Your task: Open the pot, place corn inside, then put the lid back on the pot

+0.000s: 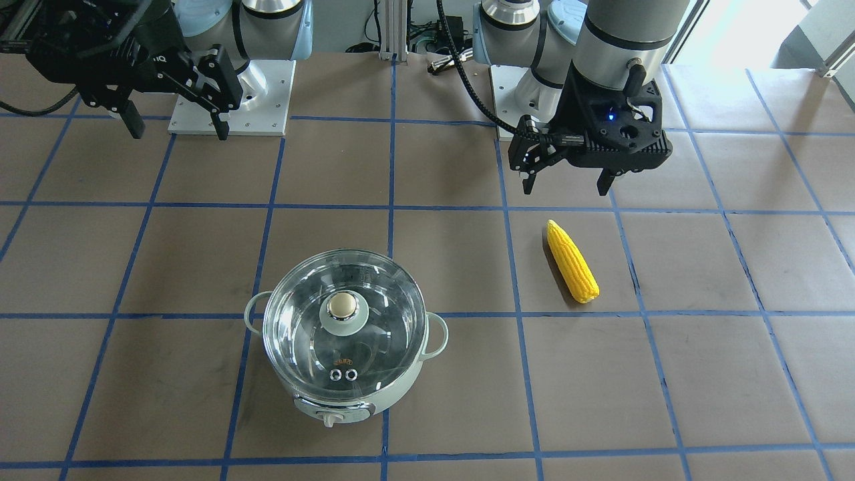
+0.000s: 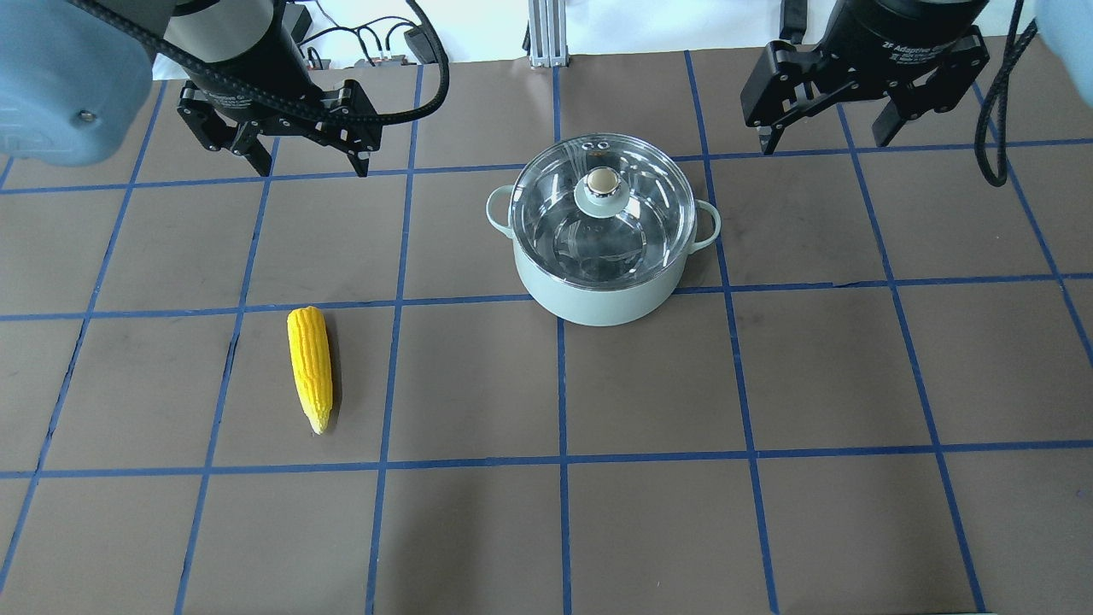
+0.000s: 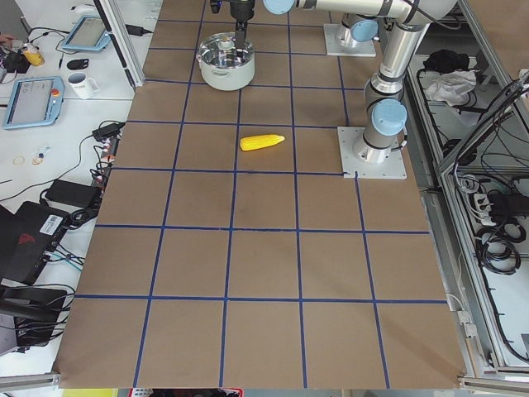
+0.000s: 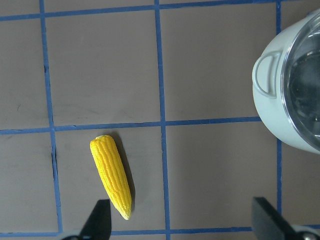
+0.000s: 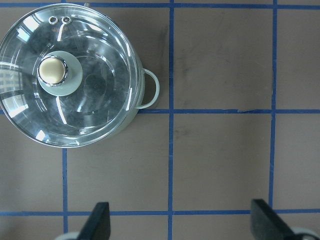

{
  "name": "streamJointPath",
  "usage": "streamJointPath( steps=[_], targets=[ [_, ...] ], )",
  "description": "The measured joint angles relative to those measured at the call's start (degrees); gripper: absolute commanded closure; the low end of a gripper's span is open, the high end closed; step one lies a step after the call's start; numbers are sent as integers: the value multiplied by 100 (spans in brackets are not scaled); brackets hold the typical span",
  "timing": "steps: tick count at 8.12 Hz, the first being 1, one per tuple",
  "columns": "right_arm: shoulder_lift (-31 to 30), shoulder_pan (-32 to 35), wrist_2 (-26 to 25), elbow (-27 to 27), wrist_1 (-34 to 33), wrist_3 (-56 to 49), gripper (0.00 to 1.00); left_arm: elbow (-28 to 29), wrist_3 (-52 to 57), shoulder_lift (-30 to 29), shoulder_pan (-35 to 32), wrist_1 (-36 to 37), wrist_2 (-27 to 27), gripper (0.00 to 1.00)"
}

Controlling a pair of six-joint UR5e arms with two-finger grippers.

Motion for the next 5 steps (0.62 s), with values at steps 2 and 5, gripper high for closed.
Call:
streamJointPath(
  steps=[2, 5],
  targets=[
    [0, -3, -1, 0, 2, 0, 0, 12, 11, -8, 16, -5, 0, 0],
    [4, -1, 0, 0, 3, 0, 0, -30, 752, 4, 343, -248, -78, 0]
  ],
)
